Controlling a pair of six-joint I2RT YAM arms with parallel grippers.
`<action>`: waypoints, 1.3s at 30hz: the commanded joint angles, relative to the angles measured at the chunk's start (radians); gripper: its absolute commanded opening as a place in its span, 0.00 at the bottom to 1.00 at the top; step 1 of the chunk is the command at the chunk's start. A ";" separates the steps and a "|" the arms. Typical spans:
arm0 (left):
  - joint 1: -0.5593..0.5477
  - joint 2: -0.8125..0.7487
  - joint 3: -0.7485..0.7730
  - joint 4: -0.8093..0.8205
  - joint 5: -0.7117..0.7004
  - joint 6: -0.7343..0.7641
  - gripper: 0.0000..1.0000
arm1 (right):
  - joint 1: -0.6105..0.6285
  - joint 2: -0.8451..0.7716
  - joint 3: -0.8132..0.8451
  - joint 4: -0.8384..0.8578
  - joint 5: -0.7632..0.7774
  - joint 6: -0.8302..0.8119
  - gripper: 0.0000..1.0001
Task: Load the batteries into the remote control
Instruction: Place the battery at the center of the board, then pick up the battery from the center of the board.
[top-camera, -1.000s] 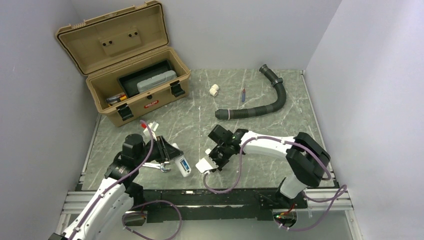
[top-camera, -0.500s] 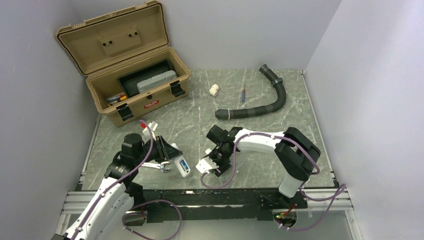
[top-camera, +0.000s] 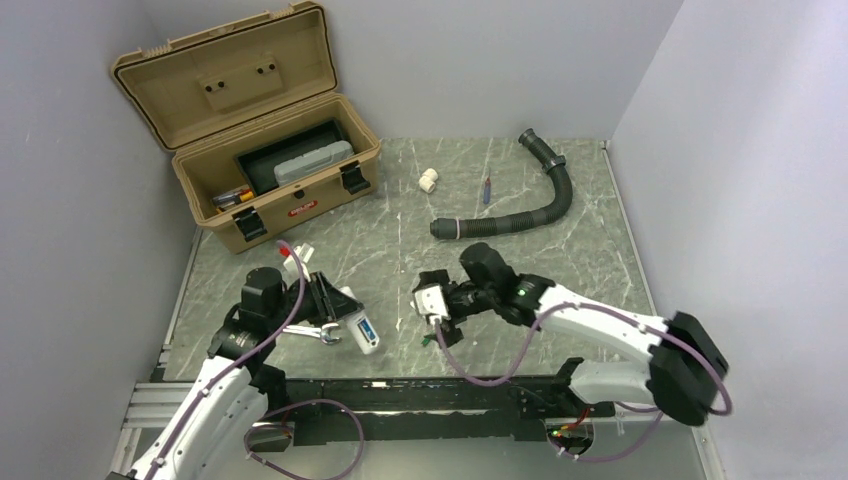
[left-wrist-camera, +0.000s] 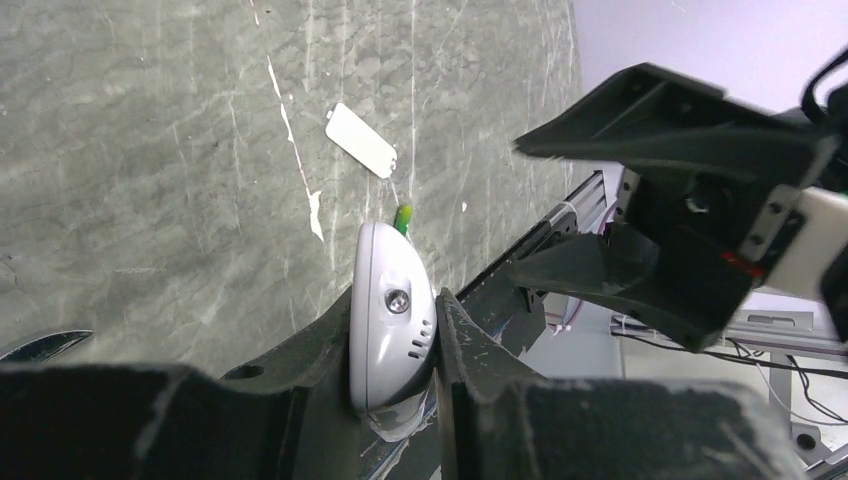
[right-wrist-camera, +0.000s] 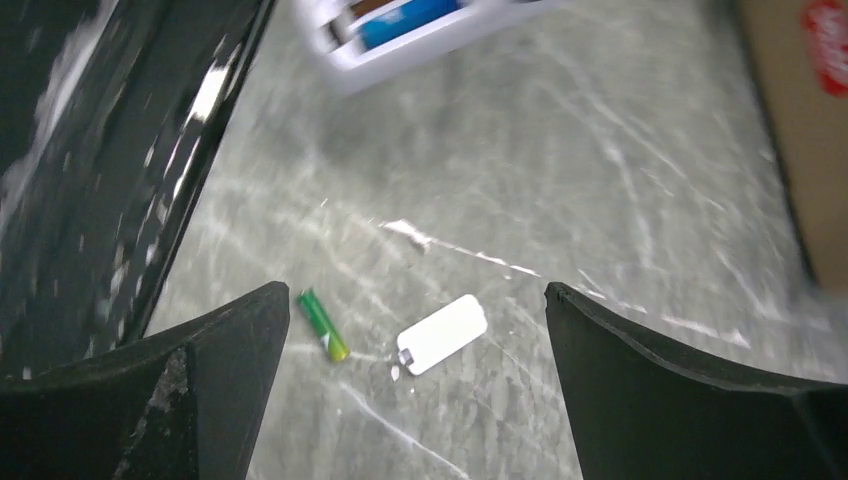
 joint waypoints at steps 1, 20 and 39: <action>0.010 -0.016 0.039 0.006 0.014 0.019 0.00 | -0.006 -0.172 -0.161 0.577 0.206 0.693 1.00; 0.018 -0.043 0.043 -0.017 0.008 0.019 0.00 | 0.197 -0.232 0.061 -0.130 1.205 2.123 0.79; 0.022 -0.088 0.021 -0.022 0.039 0.009 0.00 | 0.385 0.177 0.096 -0.279 1.204 2.659 0.41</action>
